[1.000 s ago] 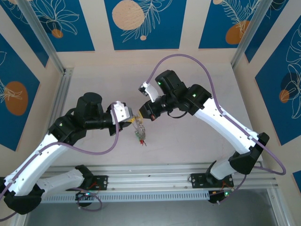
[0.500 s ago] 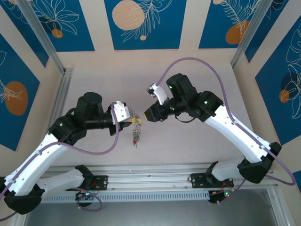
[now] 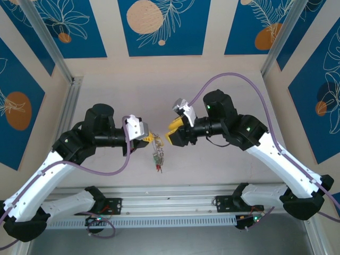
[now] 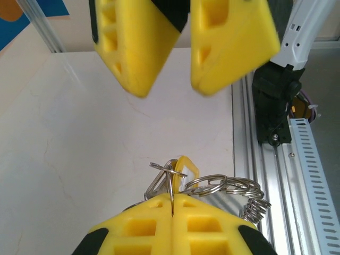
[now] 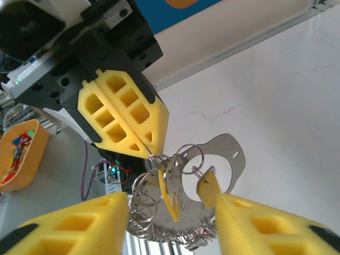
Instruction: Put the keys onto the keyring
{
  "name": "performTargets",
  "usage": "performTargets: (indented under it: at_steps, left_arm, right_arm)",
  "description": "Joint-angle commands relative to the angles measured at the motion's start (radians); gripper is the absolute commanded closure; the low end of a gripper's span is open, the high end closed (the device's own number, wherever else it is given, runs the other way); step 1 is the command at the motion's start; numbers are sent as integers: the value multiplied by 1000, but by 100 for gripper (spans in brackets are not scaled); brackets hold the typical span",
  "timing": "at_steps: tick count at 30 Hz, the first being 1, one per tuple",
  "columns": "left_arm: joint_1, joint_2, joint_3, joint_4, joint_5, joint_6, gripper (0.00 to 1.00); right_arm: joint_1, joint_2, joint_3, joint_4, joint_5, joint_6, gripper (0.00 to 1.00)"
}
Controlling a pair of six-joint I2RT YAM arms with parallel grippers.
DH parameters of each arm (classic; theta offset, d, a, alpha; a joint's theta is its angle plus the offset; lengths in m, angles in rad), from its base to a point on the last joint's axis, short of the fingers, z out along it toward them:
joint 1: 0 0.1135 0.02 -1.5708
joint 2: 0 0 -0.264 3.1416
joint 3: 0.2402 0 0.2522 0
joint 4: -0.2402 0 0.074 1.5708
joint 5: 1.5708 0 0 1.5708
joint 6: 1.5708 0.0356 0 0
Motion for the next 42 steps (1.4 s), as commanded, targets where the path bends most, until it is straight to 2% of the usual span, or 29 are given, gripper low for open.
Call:
performTargets:
  at_steps: [1,5,7,9,12,17,24,28,35,42]
  left_arm:
    - [-8,-22,40,42,57,-28,100]
    - [-9,-21,42,47,64,-34,100]
    - [-9,-21,44,39,72,-32,100]
    - [-7,-22,49,29,87,-26,100]
    - [-7,-31,55,14,104,-18,100]
    - [-4,-27,81,-27,169,-16,100]
    - [-4,-16,144,-119,264,9,100]
    - [-5,-14,163,-140,305,23,100]
    - [-5,10,204,-198,354,64,100]
    - [-4,53,223,-179,351,84,100]
  right_arm:
    - [45,1,-18,53,66,-19,61]
    - [106,-6,-12,60,172,-55,70]
    - [139,-23,-16,58,246,-87,71]
    - [131,-34,-20,49,253,-92,70]
    - [73,-56,-35,56,149,-75,67]
    - [-23,-49,-19,41,-94,-106,53]
    - [-34,16,82,-40,-326,-227,51]
    - [-35,35,116,-62,-407,-253,52]
    - [-47,74,138,-43,-474,-283,52]
    - [-90,111,146,-11,-557,-307,61]
